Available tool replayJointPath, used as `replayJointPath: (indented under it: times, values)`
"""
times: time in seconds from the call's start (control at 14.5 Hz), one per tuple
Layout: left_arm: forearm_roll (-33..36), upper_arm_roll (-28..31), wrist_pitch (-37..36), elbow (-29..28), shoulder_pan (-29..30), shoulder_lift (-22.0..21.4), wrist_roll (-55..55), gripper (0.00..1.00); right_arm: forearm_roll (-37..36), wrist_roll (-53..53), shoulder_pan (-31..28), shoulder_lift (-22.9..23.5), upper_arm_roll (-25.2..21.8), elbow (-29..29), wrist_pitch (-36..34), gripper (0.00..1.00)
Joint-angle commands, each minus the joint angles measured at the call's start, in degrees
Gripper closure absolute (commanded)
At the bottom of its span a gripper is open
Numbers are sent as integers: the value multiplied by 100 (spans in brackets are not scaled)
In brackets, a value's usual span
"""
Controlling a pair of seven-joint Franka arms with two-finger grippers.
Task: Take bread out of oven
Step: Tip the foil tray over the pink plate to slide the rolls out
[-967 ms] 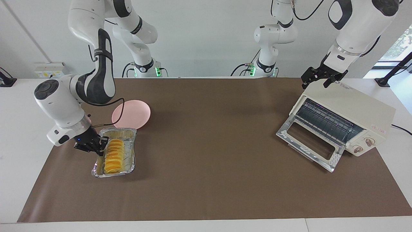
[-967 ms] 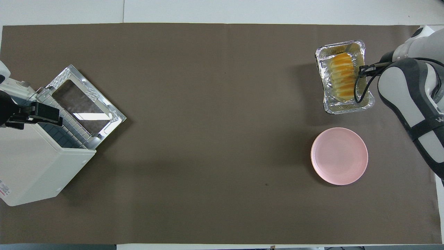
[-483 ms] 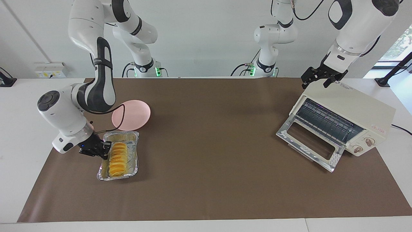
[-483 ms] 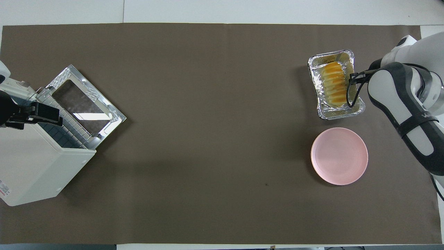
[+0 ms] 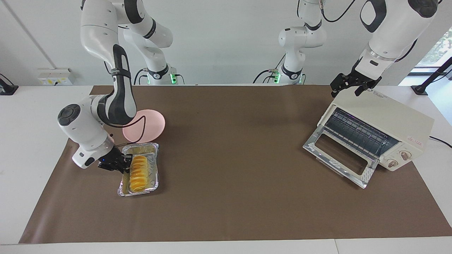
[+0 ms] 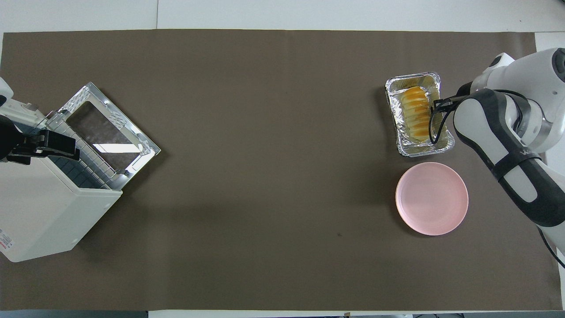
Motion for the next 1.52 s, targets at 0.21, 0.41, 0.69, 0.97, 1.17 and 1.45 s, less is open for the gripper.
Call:
replayJointPath:
  times: [0.21, 0.41, 0.69, 0.97, 1.17, 1.45]
  values:
    - [-80, -2, -89, -21, 21, -73, -66, 0, 13, 347, 322, -186, 0, -38, 14, 0]
    - [-80, -2, -89, -12, 21, -73, -66, 0, -23, 356, 332, -160, 0, -90, 111, 0]
    - [-80, -2, -89, -12, 21, -82, -66, 0, -40, 321, 332, -133, 9, -389, 515, 0]
    - [-80, -2, -89, -21, 21, -82, -66, 0, -40, 365, 471, -133, 9, -644, 787, 0]
    - [-80, -2, -89, -21, 21, -82, -66, 0, -40, 461, 508, -142, 0, -627, 726, 50]
    - [-80, -2, -89, -12, 21, -73, -66, 0, -40, 602, 543, -160, -8, -583, 612, 100]
